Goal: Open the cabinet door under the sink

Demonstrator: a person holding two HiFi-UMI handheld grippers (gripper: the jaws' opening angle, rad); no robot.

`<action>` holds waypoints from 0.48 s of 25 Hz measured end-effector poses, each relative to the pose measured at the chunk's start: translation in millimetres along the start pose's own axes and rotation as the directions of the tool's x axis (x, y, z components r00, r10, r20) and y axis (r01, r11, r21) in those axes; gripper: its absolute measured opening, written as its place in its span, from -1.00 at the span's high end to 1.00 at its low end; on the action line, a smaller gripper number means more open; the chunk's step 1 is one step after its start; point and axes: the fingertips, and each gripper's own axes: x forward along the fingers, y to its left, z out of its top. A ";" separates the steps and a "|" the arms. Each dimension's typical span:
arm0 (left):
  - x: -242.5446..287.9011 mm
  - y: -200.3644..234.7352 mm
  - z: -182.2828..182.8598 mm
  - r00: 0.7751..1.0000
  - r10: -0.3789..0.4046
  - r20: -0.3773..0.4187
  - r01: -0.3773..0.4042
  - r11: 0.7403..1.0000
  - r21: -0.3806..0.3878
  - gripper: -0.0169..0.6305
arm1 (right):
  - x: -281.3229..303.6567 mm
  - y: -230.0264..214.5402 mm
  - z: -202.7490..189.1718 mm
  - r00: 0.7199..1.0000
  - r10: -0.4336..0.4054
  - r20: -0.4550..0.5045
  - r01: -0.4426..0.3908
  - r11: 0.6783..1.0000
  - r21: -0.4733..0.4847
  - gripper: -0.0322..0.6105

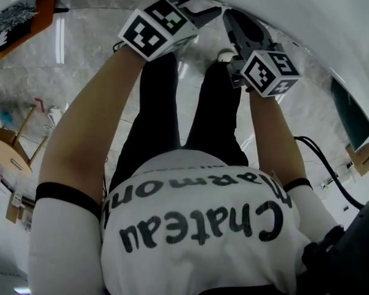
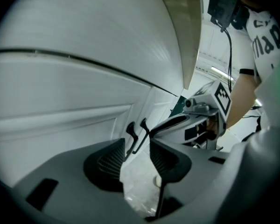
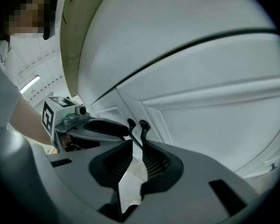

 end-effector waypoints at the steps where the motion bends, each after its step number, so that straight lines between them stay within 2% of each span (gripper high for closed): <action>1: 2.8 -0.6 0.5 1.000 0.001 0.000 -0.001 1.000 0.000 0.50 | -0.4 -1.3 -0.2 1.000 -0.004 0.001 0.004 1.000 -0.005 0.68; 9: 15.4 1.5 2.8 1.000 0.013 0.001 -0.013 1.000 -0.028 0.50 | -5.5 -11.7 0.0 0.999 -0.047 -0.007 0.047 0.999 -0.029 0.68; 12: 19.4 0.6 3.1 1.000 0.007 -0.008 -0.007 1.000 -0.023 0.51 | 0.4 -15.4 1.0 1.000 -0.030 -0.002 0.030 0.999 -0.025 0.68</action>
